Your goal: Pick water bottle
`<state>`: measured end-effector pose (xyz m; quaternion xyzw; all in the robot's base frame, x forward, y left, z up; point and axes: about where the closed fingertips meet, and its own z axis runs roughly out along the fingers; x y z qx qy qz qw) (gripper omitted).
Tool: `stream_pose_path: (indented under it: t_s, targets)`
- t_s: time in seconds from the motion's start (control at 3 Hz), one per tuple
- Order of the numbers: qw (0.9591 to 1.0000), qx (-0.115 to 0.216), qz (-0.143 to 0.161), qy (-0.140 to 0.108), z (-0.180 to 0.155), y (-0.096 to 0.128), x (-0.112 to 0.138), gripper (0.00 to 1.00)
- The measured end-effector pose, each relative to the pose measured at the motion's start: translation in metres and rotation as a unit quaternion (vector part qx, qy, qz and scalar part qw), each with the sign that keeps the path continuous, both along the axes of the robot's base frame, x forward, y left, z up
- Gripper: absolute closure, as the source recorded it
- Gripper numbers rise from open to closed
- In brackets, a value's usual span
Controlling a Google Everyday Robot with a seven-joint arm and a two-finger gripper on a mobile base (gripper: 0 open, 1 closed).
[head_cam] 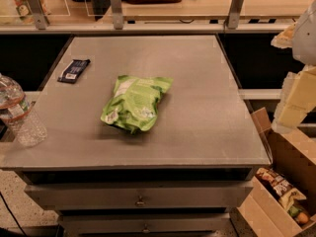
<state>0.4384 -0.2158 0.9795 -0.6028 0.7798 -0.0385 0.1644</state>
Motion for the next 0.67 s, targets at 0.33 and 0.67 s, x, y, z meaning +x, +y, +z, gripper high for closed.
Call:
stream_pose_path:
  t_s: [0.33,0.67]
  targets:
    - [1.0000,0.000,0.000,0.000,0.000,0.000,0.000,0.00]
    - [0.9999,-0.002,0.011,-0.005,-0.007,0.013,0.007,0.00]
